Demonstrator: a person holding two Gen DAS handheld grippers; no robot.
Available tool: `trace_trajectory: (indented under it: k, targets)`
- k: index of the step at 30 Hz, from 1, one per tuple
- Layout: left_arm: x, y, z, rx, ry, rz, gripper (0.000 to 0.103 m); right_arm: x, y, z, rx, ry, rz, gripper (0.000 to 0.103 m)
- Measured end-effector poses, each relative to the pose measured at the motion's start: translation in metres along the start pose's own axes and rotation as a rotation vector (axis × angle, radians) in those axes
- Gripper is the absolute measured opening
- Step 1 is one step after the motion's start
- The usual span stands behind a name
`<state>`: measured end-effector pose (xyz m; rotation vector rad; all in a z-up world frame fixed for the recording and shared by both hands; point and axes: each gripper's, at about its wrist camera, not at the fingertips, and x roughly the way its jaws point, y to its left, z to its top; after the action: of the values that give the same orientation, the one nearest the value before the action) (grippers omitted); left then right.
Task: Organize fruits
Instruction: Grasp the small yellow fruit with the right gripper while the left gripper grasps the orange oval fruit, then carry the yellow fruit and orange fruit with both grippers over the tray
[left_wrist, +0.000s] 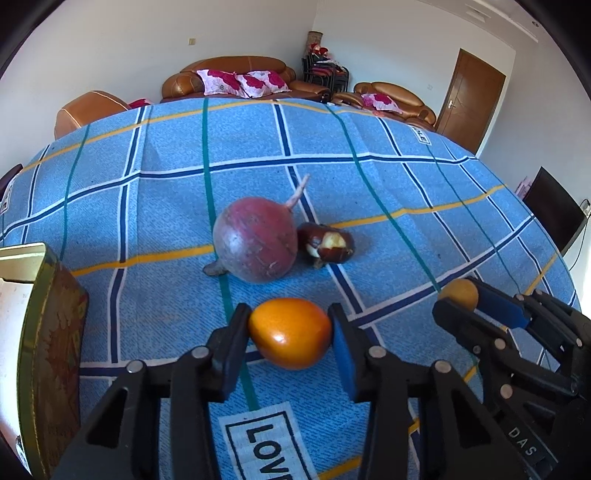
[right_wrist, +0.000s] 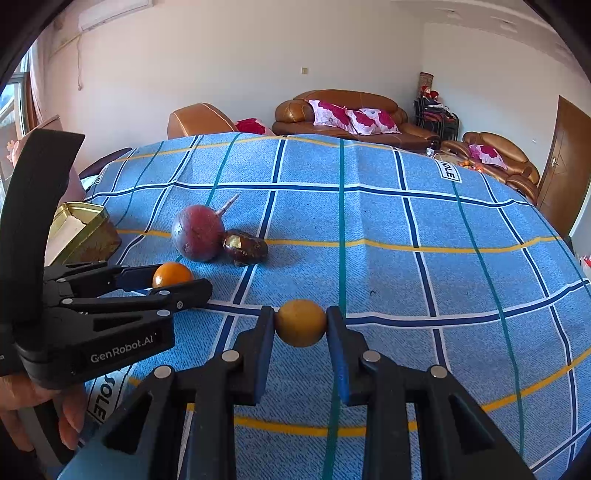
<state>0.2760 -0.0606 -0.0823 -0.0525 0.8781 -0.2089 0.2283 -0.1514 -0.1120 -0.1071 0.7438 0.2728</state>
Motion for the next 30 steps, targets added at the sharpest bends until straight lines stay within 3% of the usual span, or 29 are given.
trace_trajectory:
  k: [30]
  targets:
    - [-0.059, 0.000, -0.017, 0.022, -0.257, 0.098, 0.044, -0.033, 0.011, -0.003, -0.061, -0.183, 0.057, 0.030]
